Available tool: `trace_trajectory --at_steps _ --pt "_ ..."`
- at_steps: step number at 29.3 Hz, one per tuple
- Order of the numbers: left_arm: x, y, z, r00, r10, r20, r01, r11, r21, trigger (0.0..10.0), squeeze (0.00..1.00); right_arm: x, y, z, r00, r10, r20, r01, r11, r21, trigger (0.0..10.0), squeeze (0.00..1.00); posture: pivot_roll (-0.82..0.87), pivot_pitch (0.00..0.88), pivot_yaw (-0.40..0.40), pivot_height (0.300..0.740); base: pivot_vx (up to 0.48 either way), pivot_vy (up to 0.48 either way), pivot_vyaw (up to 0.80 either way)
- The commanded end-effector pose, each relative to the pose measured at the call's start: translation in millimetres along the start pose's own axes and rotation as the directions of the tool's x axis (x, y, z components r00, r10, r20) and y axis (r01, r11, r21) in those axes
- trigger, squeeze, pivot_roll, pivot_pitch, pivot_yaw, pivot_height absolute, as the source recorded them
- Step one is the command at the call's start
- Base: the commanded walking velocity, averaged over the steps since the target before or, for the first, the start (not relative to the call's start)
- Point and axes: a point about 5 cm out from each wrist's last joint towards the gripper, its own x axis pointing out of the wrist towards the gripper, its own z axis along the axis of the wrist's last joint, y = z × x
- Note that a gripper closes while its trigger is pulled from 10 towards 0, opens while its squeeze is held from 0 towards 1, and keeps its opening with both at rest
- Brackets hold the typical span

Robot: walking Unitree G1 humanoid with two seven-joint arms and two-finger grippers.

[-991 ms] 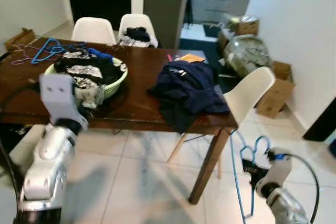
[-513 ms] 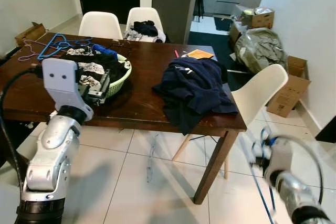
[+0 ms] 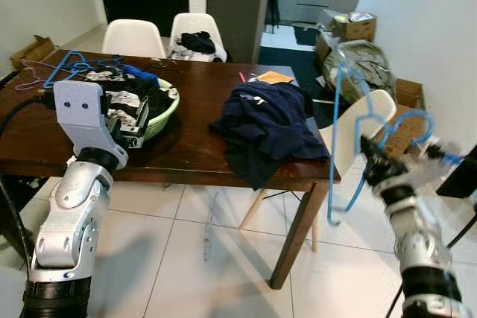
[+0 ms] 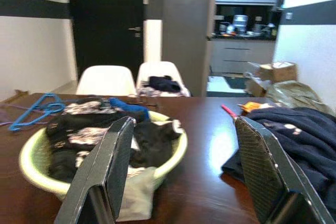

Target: Hang hanger

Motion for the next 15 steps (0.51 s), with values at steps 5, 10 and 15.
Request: trace_trajectory --at_steps 5,10,15 --pt "-2.0 -0.6 -5 1.0 0.01 -0.019 -0.01 1.0 0.012 10.0 0.0 -6.2 38.1 0 0.944 0.326 -0.046 -0.318 0.939 0.128 10.0 0.0 0.08 0.032 -0.087 0.74 0.0 0.0 0.0" --pt "-6.7 38.8 -18 0.952 0.293 -0.083 -0.279 0.949 0.149 10.0 0.0 -12.3 53.7 -22 0.895 0.381 -0.232 -0.393 0.92 -0.006 10.0 0.0 0.08 0.031 -0.086 0.74 0.0 0.0 0.0" --pt "-10.9 49.1 -24 0.933 0.348 -0.087 -0.33 0.928 0.173 10.0 0.0 -4.2 44.8 -27 0.942 0.242 -0.231 -0.269 0.959 -0.093 10.0 0.0 0.08 0.031 -0.085 0.74 0.253 0.0 0.0"
